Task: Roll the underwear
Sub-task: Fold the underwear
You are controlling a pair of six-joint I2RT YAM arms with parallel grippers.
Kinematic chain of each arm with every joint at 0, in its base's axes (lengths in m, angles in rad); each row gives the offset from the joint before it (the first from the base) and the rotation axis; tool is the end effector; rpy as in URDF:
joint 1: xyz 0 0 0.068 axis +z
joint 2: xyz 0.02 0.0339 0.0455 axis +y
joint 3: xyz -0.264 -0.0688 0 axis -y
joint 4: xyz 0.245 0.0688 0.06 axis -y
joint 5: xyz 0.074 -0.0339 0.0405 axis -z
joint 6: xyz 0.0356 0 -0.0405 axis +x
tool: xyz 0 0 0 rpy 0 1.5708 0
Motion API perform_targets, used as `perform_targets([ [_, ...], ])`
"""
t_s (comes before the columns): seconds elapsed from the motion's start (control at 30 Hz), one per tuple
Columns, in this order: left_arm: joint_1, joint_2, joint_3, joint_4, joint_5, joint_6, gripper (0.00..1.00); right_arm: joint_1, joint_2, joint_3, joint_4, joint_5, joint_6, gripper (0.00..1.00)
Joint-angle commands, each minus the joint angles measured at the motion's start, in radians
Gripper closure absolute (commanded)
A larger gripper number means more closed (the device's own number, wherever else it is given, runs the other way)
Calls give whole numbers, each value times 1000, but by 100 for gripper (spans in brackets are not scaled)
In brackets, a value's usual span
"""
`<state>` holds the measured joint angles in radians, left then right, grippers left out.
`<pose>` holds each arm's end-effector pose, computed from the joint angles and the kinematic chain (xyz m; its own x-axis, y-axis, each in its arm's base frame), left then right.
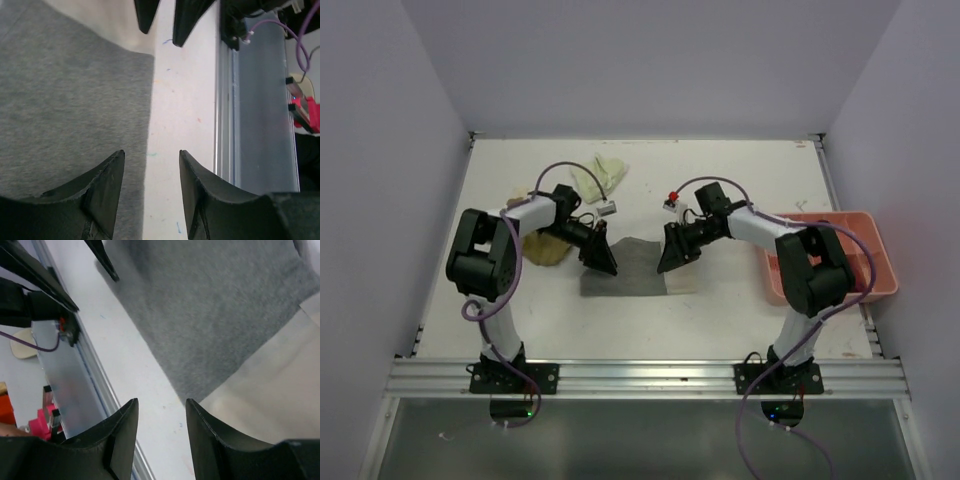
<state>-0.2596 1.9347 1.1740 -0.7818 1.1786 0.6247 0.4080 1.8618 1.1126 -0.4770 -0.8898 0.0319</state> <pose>0.3156 -0.1179 0.1472 -0.7115 0.4203 -0.5632 0.6651 0.1441 -0.7327 0.3090 0.1637 0.1527 -0.8792 -0.3582 -0.3143 -0.4629 0.4854 0.7417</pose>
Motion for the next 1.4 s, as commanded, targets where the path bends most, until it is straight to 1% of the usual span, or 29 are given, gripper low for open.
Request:
perform_targets([
  [0.0,3,-71,36,-304,122,280,48,17,-145,43,80,-52,130,53],
  [0.07,-6,-69,-20,-320,144,291,48,35,-153,17,155,-64,187,53],
  [0.1,-15,-65,-46,-312,154,294,48,54,-145,0,191,-66,276,53],
  [0.13,-17,-60,-69,-297,164,281,50,58,-136,-23,303,-92,331,53],
  [0.17,-18,-40,-114,-246,183,255,50,67,-125,-67,357,-93,388,53],
  [0.2,-18,-28,-125,-237,193,236,51,78,-93,-86,411,-92,489,53],
  [0.23,-18,-14,-131,-240,203,247,51,81,-76,-102,508,-93,529,53],
  [0.3,-17,27,-120,-287,237,303,50,92,-46,-137,601,-92,629,52],
  [0.37,-13,58,-119,-242,248,262,50,97,0,-140,652,-87,661,52],
  [0.4,-1,64,-122,-217,243,206,50,100,14,-140,669,-92,684,52],
  [0.47,11,76,-126,-166,211,184,50,100,52,-140,681,-97,689,52],
  [0.53,19,60,-146,-78,173,59,50,100,76,-137,652,-100,660,52],
  [0.57,20,12,-187,82,109,-103,51,101,80,-138,650,-100,648,52],
  [0.6,20,-21,-209,160,58,-171,51,101,80,-138,647,-94,623,52],
  [0.67,22,-144,-256,330,-43,-279,49,100,65,-140,638,-98,619,50],
  [0.7,22,-173,-260,352,-53,-286,47,100,59,-137,635,-100,609,46],
  [0.73,20,-206,-242,342,-47,-284,45,100,48,-129,617,-98,602,43],
  [0.77,22,-212,-228,326,-34,-269,38,100,25,-126,609,-98,594,39],
  [0.8,20,-215,-211,294,-24,-246,33,100,13,-120,594,-94,567,26],
  [0.83,20,-215,-197,262,-5,-217,29,100,2,-102,551,-93,550,23],
  [0.87,20,-221,-176,192,27,-163,22,100,-9,-93,532,-98,534,14],
  [0.9,20,-230,-171,172,39,-155,19,100,-41,-82,508,-100,502,7],
  [0.93,22,-255,-168,136,67,-149,16,100,-59,-62,480,-103,487,5],
  [0.97,22,-267,-168,109,84,-114,0,100,-85,-57,480,-104,479,1],
  [1.1,20,-315,-212,52,142,-95,0,118,-162,-66,523,-144,548,1],
  [1.17,20,-310,-247,29,156,-60,0,132,-158,-109,632,-158,600,1],
  [1.3,34,-218,-252,6,193,-57,0,175,-78,-152,767,-153,728,1],
  [1.33,42,-173,-244,-14,205,-60,0,179,-38,-166,852,-152,761,1],
  [1.37,46,-148,-237,-34,205,-31,0,186,-18,-168,883,-152,786,1],
])
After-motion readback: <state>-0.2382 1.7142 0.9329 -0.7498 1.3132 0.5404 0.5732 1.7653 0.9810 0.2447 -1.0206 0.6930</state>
